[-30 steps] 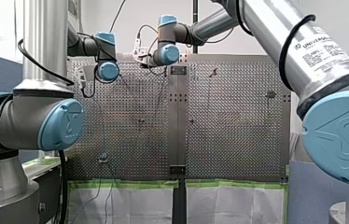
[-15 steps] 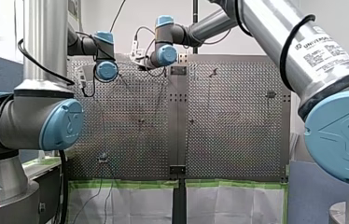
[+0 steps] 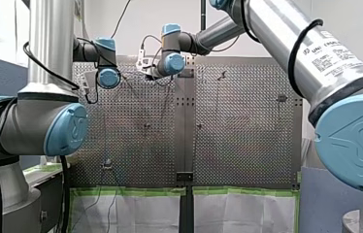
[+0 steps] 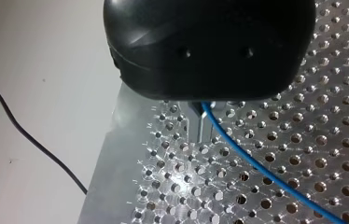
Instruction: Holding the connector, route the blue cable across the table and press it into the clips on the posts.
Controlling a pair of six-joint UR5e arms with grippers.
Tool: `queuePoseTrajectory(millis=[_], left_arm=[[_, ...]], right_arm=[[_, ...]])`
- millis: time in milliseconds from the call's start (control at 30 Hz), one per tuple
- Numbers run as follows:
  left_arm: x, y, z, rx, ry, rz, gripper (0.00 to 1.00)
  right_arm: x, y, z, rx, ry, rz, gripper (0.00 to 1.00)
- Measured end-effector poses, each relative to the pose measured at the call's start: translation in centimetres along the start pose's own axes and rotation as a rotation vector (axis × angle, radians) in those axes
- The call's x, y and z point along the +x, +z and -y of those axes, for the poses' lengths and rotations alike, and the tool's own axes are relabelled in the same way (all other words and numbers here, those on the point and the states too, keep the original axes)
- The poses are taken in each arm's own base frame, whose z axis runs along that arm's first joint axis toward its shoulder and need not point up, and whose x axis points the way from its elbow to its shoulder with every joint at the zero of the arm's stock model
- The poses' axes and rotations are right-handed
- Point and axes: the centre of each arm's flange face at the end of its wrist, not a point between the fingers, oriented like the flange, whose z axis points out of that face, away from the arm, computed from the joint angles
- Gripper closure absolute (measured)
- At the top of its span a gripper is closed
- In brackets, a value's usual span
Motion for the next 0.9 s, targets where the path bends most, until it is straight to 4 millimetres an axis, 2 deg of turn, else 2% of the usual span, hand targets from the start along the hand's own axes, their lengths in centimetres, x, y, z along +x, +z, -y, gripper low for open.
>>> queuePoseTrajectory(millis=[433, 900], left_arm=[[2.7, 4.4, -0.9, 0.044, -0.019, 0.0, 1.0], [2.0, 7.3, -3.6, 0.079, -0.065, 0.048, 1.0]], right_arm=[[2.1, 1.6, -1.5, -0.014, 0.001, -0.05, 1.0], [1.9, 2.0, -2.9, -0.059, 0.001, -0.053, 1.0]])
